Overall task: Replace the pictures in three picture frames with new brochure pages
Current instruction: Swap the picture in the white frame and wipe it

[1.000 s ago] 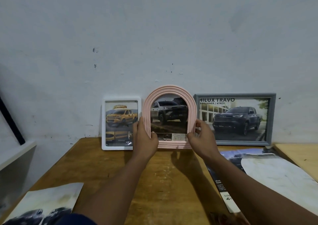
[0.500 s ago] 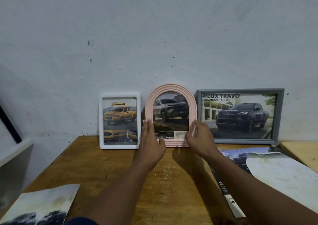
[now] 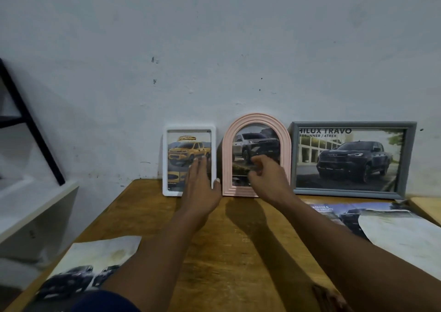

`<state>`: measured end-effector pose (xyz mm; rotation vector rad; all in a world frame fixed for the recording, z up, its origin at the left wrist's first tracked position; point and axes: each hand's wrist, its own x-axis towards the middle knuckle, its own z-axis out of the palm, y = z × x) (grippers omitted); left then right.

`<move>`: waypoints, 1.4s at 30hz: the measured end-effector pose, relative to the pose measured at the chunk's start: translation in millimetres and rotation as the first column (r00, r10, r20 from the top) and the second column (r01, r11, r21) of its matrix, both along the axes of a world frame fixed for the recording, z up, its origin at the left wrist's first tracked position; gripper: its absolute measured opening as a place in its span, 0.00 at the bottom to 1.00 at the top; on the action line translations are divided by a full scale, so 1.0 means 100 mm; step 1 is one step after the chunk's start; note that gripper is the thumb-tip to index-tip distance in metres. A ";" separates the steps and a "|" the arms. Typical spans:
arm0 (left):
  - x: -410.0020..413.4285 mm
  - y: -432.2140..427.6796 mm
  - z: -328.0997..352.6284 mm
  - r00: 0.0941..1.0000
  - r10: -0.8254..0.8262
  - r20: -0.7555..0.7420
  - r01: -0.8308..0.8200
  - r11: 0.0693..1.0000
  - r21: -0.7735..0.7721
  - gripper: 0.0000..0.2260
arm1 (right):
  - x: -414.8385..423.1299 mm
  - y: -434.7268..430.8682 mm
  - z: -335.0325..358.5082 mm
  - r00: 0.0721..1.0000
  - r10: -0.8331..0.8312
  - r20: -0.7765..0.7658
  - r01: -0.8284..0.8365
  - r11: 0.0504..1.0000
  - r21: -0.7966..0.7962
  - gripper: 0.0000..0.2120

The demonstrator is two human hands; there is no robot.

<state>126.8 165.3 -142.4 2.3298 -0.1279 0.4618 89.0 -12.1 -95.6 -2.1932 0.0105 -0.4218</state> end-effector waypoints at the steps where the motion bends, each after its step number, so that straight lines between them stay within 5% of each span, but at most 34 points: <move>1: 0.03 0.13 0.01 1.000 0.023 -0.001 -0.023 1.000 -0.004 0.34 | 0.02 0.13 0.02 0.999 0.044 -0.018 -0.043 0.999 0.016 0.22; 8: 0.34 0.81 -0.06 0.977 0.190 -0.099 -0.208 0.954 -0.217 0.33 | 0.31 0.75 -0.09 0.986 0.152 -0.069 -0.141 0.980 0.143 0.23; 14: 0.53 0.98 -0.05 0.963 0.112 -0.245 -0.205 0.895 -0.397 0.30 | 0.52 0.88 -0.22 0.992 0.115 -0.055 -0.108 0.987 0.123 0.22; 19: 0.47 1.01 -0.03 0.966 0.113 -0.233 -0.200 0.895 -0.398 0.28 | 0.49 0.96 -0.24 0.987 0.136 -0.082 -0.121 0.978 0.169 0.18; 30: 0.27 1.02 0.06 0.968 0.085 -0.238 -0.183 0.885 -0.428 0.13 | 0.40 1.03 -0.21 0.982 0.149 -0.118 -0.108 0.948 0.300 0.29; 42: 0.03 1.32 0.10 0.974 0.044 -0.221 -0.155 0.842 -0.518 0.16 | 0.38 0.92 -0.24 0.955 0.239 -0.175 -0.159 0.913 0.376 0.26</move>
